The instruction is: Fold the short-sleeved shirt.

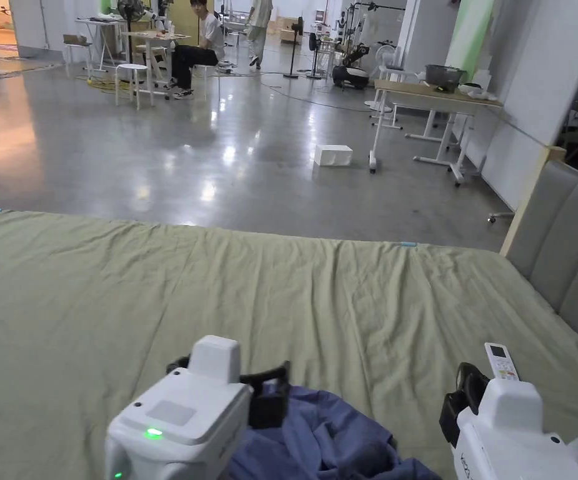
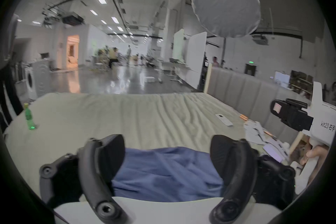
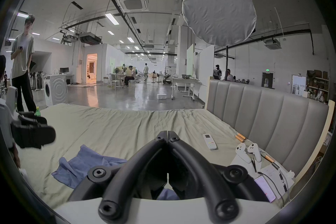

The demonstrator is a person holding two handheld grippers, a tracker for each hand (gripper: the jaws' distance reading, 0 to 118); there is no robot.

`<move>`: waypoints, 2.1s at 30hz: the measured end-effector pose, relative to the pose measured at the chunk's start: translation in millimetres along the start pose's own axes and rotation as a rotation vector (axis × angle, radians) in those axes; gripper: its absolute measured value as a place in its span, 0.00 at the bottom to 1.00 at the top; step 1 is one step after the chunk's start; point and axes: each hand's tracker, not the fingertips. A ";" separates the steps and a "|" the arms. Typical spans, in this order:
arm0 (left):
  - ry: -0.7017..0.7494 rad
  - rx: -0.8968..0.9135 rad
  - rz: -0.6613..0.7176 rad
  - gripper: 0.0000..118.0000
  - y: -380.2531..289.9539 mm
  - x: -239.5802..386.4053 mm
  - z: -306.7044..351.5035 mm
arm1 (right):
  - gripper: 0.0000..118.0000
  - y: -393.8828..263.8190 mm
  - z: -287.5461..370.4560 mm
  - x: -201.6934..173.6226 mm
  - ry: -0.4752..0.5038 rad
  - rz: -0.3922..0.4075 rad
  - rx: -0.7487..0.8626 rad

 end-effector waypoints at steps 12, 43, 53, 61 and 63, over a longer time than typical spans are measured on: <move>0.325 0.071 0.040 0.00 -18.9 -80.2 76.3 | 0.00 -4.7 -1.0 -35.0 0.062 0.018 0.022; 0.268 -0.873 0.078 0.66 -142.1 -132.8 -113.2 | 0.00 -36.7 -17.1 -1.6 0.019 0.040 -0.099; 0.245 -0.779 -0.061 0.05 -131.5 -109.1 -94.8 | 0.00 -38.6 -22.2 19.0 -0.010 0.060 -0.129; 0.258 -0.632 -0.006 0.05 -100.6 -115.2 -42.1 | 0.02 -76.4 -81.7 52.2 0.043 -0.011 -0.510; 0.257 -0.627 0.006 0.05 -101.9 -124.6 -36.5 | 0.25 -93.8 -100.2 53.8 0.071 0.001 -0.610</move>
